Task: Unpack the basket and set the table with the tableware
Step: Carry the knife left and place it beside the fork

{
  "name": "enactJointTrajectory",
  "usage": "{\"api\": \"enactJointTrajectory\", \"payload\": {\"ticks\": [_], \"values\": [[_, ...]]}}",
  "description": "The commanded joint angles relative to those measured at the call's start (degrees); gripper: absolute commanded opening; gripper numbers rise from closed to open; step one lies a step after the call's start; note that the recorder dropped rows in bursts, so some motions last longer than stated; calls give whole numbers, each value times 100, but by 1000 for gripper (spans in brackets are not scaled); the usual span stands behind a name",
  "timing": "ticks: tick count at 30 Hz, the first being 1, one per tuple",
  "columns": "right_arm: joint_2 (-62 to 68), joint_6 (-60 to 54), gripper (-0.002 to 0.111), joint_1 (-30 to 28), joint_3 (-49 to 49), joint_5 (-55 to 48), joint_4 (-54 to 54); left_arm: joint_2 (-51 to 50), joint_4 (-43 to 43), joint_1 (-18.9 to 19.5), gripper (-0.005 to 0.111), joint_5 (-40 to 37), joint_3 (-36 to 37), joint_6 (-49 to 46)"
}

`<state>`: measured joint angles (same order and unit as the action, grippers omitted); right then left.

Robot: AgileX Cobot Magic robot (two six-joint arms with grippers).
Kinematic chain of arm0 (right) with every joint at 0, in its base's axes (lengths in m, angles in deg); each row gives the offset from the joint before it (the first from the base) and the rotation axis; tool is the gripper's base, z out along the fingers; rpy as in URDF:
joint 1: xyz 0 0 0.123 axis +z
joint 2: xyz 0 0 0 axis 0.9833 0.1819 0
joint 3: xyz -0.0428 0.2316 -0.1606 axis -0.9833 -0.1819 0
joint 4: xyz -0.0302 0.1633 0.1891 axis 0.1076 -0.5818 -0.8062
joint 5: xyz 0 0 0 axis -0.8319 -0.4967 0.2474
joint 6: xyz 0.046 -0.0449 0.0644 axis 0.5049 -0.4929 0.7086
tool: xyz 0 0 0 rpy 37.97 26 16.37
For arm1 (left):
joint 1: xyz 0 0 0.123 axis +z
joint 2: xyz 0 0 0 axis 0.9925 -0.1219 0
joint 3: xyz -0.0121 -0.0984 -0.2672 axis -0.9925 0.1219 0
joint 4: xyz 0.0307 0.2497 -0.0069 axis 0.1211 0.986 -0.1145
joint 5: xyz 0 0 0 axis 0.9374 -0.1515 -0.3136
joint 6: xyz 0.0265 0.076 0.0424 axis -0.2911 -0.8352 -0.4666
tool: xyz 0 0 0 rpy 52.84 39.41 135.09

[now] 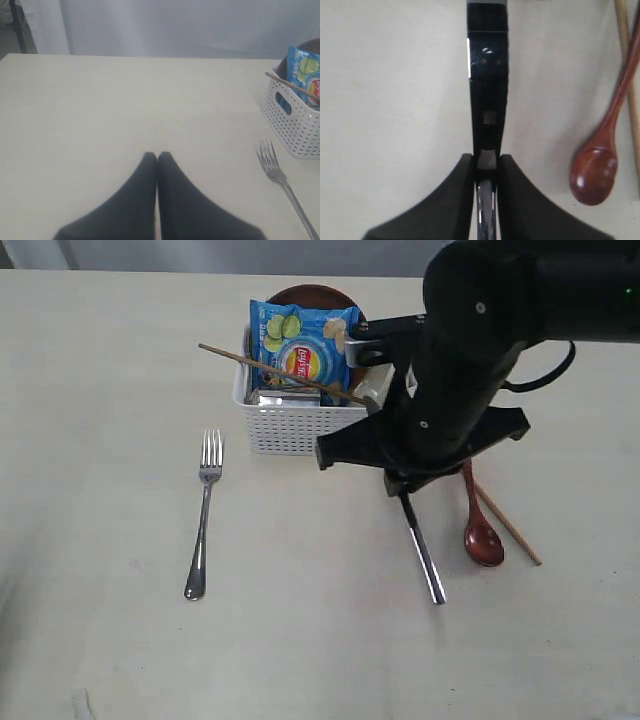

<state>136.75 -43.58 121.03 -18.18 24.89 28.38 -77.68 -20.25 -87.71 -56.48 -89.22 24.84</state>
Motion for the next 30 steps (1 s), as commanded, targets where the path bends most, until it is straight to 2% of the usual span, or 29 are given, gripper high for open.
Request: {"api": "enactJointTrajectory", "payload": {"ticks": [1, 8, 19, 30], "values": [[-58, 85, -1, 302, 416, -11, -366, 24, 7, 17, 0, 49, 22, -19], [200, 538, -1, 802, 1119, -143, -474, 24, 7, 17, 0, 49, 22, -19], [1565, 1571, -1, 1708, 2507, -209, -511, 24, 7, 17, 0, 49, 22, -19], [3003, 2506, -1, 2076, 4230, -236, -875, 24, 7, 17, 0, 49, 22, -19]]}}
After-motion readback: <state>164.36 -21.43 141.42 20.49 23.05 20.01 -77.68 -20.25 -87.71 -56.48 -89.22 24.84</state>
